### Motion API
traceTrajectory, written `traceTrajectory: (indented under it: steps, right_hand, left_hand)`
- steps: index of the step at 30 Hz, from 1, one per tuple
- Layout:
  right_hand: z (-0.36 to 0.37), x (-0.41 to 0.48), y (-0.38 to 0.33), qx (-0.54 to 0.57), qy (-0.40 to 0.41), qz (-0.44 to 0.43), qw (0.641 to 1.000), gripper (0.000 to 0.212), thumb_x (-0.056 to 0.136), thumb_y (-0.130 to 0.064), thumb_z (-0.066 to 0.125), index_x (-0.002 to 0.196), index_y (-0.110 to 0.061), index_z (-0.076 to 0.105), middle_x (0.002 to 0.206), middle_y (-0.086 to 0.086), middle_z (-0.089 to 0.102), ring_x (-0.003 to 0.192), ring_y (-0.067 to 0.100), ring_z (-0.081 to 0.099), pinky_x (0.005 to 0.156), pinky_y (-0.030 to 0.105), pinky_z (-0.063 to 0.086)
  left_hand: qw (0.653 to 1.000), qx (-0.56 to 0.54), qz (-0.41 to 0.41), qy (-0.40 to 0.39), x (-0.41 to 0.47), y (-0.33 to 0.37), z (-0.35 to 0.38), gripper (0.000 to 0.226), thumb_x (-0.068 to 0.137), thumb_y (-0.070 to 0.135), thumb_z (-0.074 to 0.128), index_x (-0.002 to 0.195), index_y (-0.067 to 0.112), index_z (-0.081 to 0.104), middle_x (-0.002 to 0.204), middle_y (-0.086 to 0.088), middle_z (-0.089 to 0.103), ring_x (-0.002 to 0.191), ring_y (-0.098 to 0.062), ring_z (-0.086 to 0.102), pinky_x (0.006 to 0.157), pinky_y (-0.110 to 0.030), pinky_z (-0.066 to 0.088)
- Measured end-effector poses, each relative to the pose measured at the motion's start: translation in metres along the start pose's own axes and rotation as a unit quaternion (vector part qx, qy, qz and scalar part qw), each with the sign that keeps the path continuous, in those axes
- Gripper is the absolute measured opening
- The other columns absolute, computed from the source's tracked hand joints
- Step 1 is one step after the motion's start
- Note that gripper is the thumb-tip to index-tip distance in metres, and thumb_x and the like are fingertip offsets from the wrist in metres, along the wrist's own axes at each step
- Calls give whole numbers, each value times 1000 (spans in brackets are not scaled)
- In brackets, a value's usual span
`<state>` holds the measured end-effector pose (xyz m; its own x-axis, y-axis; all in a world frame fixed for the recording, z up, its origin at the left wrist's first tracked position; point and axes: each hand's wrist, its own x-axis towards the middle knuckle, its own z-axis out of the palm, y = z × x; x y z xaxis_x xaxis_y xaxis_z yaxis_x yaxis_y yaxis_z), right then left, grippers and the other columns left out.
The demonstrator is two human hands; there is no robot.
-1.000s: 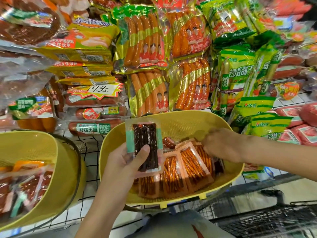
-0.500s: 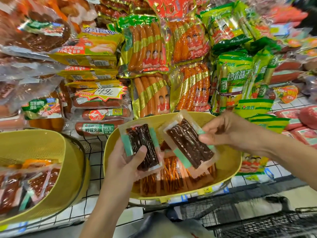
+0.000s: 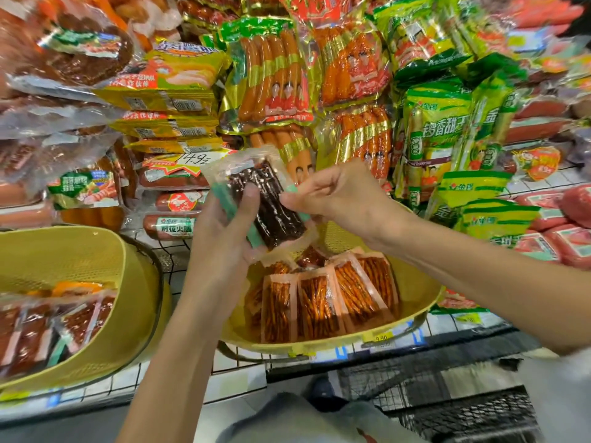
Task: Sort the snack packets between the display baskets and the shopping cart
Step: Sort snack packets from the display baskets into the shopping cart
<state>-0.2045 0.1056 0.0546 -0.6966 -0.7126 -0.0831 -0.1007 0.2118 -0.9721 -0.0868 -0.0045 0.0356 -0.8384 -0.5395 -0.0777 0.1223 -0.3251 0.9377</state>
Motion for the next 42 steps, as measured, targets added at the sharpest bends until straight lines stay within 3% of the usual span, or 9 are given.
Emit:
traceTrajectory:
  steps: [4,10,23,26,29,32,34,38,42]
  right_hand:
    - [15,8,-1,-23,-14,-12,1000,21,74,-23,79,67,-5,71,60,6,68,54,11,60,72,35,53]
    - [27,17,7,-65,-69,-36,995,22,77,-25,76,66,-9,69,52,-4,66,49,9,64,66,13,43]
    - [-25,28,51,-202,-147,33,968,15,83,-17,68,72,-8,68,66,5,70,59,9,64,66,16,52]
    - [-10,23,61,-338,-210,32,917,24,88,-35,62,88,-12,70,87,3,71,78,10,65,76,28,53]
    - [24,20,68,-519,-301,22,800,52,89,-62,44,87,-12,60,96,5,63,86,22,60,69,37,50]
    - [55,22,81,-670,-328,3,666,66,86,-69,39,105,-10,60,121,11,53,112,29,49,88,40,43]
    - [69,25,90,-694,-339,-2,635,64,85,-63,50,122,-10,54,127,11,49,120,29,42,96,43,36]
    - [63,31,89,-500,-283,46,817,31,83,-36,70,85,-13,49,84,-1,51,85,18,54,66,24,43]
    - [32,41,62,-253,-213,52,942,19,84,-14,69,95,-17,55,102,2,66,88,8,64,72,24,55]
  left_hand:
    - [998,33,17,40,0,1,-9,40,86,19,57,125,14,51,113,-4,70,105,-25,67,81,-45,58]
    - [990,96,69,73,-2,-1,-25,28,89,15,58,117,21,59,110,0,70,109,-24,65,89,-58,51]
    - [979,118,55,158,-26,-5,-84,24,79,25,65,98,38,70,98,6,74,92,-20,72,60,-45,59]
    - [976,140,67,151,-31,-11,-81,23,81,27,65,102,35,70,100,5,74,91,-13,71,65,-35,60]
    - [977,150,61,137,-32,-15,-77,25,83,30,63,107,33,68,102,4,74,93,-15,71,68,-34,60]
    - [979,146,52,130,-32,-18,-75,24,81,35,67,105,34,68,103,1,73,95,-19,71,72,-43,60]
    - [978,148,62,133,-33,-18,-78,25,80,37,67,105,36,67,104,2,73,96,-19,70,74,-43,60]
    - [976,147,85,139,-37,-14,-85,25,85,28,62,108,39,66,104,6,72,97,-14,70,72,-35,60]
    - [972,150,89,159,-39,-11,-89,24,85,33,65,108,39,65,106,4,72,99,-19,69,75,-40,59]
